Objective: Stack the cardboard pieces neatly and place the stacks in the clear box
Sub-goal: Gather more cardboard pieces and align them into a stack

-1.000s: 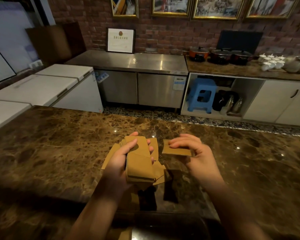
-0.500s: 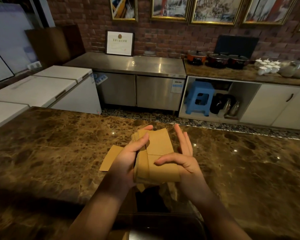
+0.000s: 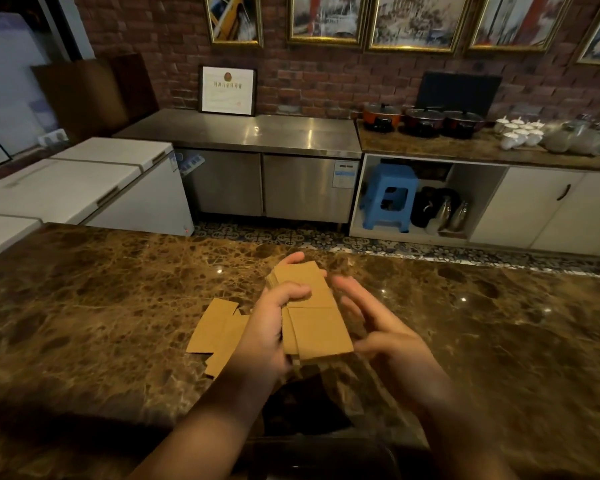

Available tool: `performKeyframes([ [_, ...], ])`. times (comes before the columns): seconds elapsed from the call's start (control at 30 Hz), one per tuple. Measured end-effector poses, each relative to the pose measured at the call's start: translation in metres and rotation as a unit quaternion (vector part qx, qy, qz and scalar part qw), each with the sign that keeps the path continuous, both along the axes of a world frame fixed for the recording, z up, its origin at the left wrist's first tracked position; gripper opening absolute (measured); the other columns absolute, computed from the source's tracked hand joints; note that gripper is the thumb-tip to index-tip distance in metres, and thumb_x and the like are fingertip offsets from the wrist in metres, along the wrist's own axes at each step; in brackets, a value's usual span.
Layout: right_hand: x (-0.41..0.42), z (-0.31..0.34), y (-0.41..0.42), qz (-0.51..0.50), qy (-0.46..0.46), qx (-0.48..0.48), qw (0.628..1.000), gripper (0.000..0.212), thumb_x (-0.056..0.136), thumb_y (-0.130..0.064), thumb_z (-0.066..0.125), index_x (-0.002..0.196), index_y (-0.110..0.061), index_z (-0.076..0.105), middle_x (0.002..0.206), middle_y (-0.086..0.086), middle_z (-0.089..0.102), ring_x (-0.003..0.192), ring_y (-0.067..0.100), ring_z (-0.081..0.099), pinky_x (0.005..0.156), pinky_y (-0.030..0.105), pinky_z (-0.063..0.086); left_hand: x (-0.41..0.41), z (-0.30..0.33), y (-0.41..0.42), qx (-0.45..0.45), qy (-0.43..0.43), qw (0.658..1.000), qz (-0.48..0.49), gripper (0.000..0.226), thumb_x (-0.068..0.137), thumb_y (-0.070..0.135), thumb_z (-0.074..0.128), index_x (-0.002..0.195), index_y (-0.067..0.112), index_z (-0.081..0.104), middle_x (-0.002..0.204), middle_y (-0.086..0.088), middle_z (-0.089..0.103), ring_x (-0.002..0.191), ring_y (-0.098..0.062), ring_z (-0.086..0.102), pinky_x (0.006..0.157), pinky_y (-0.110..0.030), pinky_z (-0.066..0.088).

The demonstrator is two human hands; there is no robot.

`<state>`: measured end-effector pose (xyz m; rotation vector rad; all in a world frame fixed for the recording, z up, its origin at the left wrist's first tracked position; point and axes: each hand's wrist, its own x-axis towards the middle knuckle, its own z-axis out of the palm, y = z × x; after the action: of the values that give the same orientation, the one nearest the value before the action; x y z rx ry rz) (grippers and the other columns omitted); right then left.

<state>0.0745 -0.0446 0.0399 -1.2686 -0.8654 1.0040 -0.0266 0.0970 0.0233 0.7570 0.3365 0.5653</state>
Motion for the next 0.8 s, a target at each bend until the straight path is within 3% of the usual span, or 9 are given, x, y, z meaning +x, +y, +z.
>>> performKeyframes([
  [0.1,-0.009,-0.015,-0.009,-0.088,0.177,-0.022,0.980,0.059,0.072,-0.044,0.076,0.129,-0.044,0.059,0.130,0.002,0.068,0.108,0.022,0.071,0.078,0.041,0.060,0.022,0.001,-0.006,0.028,-0.046,0.996,0.065,0.051,0.070,-0.003,0.058,0.118,0.017,0.061,0.113,-0.021,0.070,0.092,-0.037,0.071,0.079,-0.049,0.060],
  [0.17,-0.014,-0.027,-0.007,-0.115,0.234,-0.048,0.964,0.057,0.072,-0.046,0.070,0.127,-0.031,0.063,0.117,0.010,0.074,0.099,0.029,0.074,0.068,0.044,0.061,0.038,-0.001,-0.015,0.089,-0.053,0.991,0.084,0.047,0.074,-0.002,0.056,0.116,0.019,0.061,0.112,-0.020,0.069,0.100,-0.040,0.070,0.083,-0.049,0.059],
  [0.33,0.004,-0.039,-0.001,-0.213,0.372,0.038,0.903,0.049,0.076,-0.018,0.065,0.123,-0.004,0.065,0.114,0.023,0.073,0.105,0.035,0.071,0.093,0.048,0.054,0.071,-0.020,-0.036,0.254,-0.023,0.965,0.057,0.058,0.077,0.011,0.062,0.130,0.034,0.058,0.125,-0.010,0.069,0.118,-0.026,0.063,0.097,-0.040,0.054],
  [0.43,0.025,-0.055,-0.011,-0.280,0.306,0.060,0.908,0.048,0.076,-0.011,0.069,0.124,-0.007,0.063,0.114,0.022,0.073,0.102,0.034,0.073,0.081,0.043,0.062,0.082,-0.038,-0.034,0.269,0.013,0.963,-0.002,0.067,0.074,0.017,0.072,0.135,0.039,0.056,0.122,0.003,0.070,0.107,-0.017,0.066,0.090,-0.035,0.054],
  [0.53,0.048,-0.080,-0.025,-0.372,0.111,0.032,0.921,0.049,0.078,0.000,0.076,0.116,-0.027,0.060,0.113,0.016,0.069,0.096,0.028,0.071,0.079,0.045,0.061,0.087,-0.058,-0.022,0.289,0.087,0.953,-0.034,0.072,0.071,0.012,0.079,0.133,0.043,0.057,0.123,0.010,0.068,0.114,-0.011,0.063,0.088,-0.028,0.054],
  [0.6,0.060,-0.095,-0.031,-0.378,-0.045,0.007,0.925,0.056,0.082,0.003,0.074,0.105,-0.045,0.059,0.107,0.001,0.068,0.094,0.014,0.071,0.075,0.033,0.060,0.091,-0.069,-0.016,0.291,0.127,0.947,-0.045,0.061,0.070,0.020,0.080,0.123,0.044,0.063,0.118,0.017,0.069,0.113,0.002,0.060,0.084,-0.016,0.051],
  [0.67,0.065,-0.110,-0.031,-0.341,-0.142,-0.039,0.928,0.059,0.084,-0.001,0.074,0.104,-0.054,0.054,0.109,-0.005,0.066,0.098,0.009,0.068,0.079,0.029,0.058,0.097,-0.076,-0.018,0.269,0.162,0.947,-0.062,0.032,0.075,0.041,0.077,0.106,0.034,0.070,0.098,0.017,0.073,0.095,-0.001,0.067,0.073,-0.015,0.051],
  [0.73,0.064,-0.124,-0.029,-0.313,-0.166,-0.065,0.933,0.058,0.084,-0.005,0.074,0.106,-0.053,0.051,0.112,-0.007,0.063,0.101,0.006,0.065,0.084,0.030,0.057,0.104,-0.088,-0.022,0.251,0.205,0.945,-0.042,0.030,0.089,0.046,0.064,0.086,0.016,0.066,0.077,0.005,0.068,0.077,-0.015,0.066,0.064,-0.022,0.051],
  [0.8,0.061,-0.134,-0.025,-0.306,-0.133,-0.058,0.941,0.049,0.085,-0.013,0.074,0.107,-0.050,0.052,0.109,-0.006,0.065,0.100,0.006,0.066,0.082,0.029,0.058,0.108,-0.102,-0.025,0.249,0.242,0.938,0.009,0.029,0.101,0.029,0.053,0.079,0.011,0.058,0.071,-0.001,0.060,0.069,-0.017,0.058,0.058,-0.021,0.047],
])
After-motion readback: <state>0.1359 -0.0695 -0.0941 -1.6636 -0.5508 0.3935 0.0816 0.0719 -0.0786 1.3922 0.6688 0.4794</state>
